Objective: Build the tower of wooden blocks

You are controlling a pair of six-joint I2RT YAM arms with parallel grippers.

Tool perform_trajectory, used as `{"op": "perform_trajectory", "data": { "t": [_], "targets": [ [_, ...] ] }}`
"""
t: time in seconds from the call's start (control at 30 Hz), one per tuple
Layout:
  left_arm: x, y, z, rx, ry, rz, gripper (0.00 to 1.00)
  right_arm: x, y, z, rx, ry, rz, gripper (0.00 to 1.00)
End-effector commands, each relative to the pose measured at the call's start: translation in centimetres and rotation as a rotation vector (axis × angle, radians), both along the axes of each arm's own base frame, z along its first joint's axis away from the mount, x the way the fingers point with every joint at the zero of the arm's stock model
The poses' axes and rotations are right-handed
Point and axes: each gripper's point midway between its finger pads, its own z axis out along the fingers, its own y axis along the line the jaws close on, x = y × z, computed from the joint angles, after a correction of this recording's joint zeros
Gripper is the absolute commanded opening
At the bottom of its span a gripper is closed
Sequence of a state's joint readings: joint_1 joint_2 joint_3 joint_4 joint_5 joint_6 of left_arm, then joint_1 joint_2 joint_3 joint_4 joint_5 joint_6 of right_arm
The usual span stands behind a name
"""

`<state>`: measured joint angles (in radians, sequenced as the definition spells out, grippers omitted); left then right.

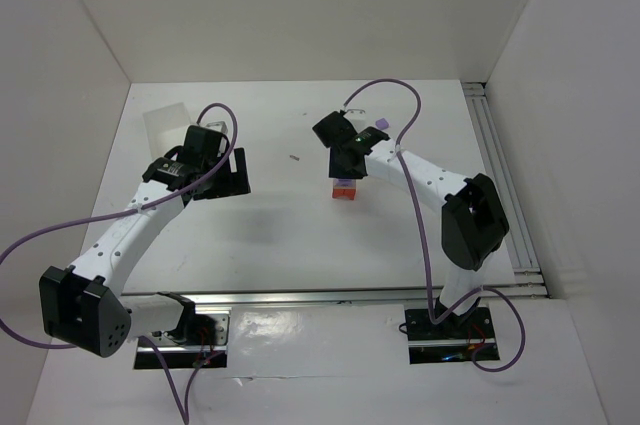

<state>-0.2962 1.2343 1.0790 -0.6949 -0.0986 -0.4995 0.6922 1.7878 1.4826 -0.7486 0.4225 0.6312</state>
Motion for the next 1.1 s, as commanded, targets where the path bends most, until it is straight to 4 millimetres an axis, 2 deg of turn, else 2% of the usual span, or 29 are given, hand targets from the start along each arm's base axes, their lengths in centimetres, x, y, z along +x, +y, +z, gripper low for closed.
{"op": "perform_trajectory", "data": {
  "t": [0.0, 0.5, 0.73, 0.77, 0.87, 0.9, 0.93, 0.97, 1.03, 1.07],
  "targets": [
    [0.3, -0.4, 1.0, -0.019, -0.036, -0.014, 0.92, -0.4, -0.4, 2.2, 0.001, -0.044, -0.01, 0.42],
    [0.2, -0.5, 1.0, -0.026, -0.034, -0.02, 0.92, -0.6, -0.8, 1.8, -0.017, -0.035, -0.014, 0.42],
    [0.2, -0.5, 1.0, -0.026, -0.034, -0.02, 0.92, -0.7, -0.7, 1.8, -0.011, -0.03, -0.01, 0.58],
    [0.2, -0.5, 1.0, -0.026, -0.034, -0.02, 0.92, -0.7, -0.7, 1.8, -0.011, -0.03, -0.01, 0.66],
    [0.2, -0.6, 1.0, -0.031, -0.033, -0.012, 0.92, 0.1, -0.3, 2.7, -0.006, -0.056, -0.006, 0.77],
    [0.4, -0.6, 1.1, -0.034, -0.041, -0.013, 0.92, 0.4, -0.3, 2.8, -0.018, -0.062, -0.004, 0.8],
    [0.4, -0.6, 1.1, -0.034, -0.042, -0.013, 0.92, 1.1, -0.4, 3.9, -0.003, -0.081, -0.016, 0.8],
    [0.4, -0.6, 1.1, -0.034, -0.042, -0.013, 0.92, 1.5, -0.3, 4.1, -0.014, -0.091, -0.01, 0.81],
    [0.6, -0.7, 1.5, -0.037, -0.05, -0.013, 0.92, 2.9, -1.1, 5.1, -0.032, -0.121, -0.025, 0.82],
    [0.6, -0.7, 1.5, -0.037, -0.05, -0.013, 0.92, 4.3, -1.9, 6.0, -0.032, -0.144, -0.054, 0.82]
  ]
}}
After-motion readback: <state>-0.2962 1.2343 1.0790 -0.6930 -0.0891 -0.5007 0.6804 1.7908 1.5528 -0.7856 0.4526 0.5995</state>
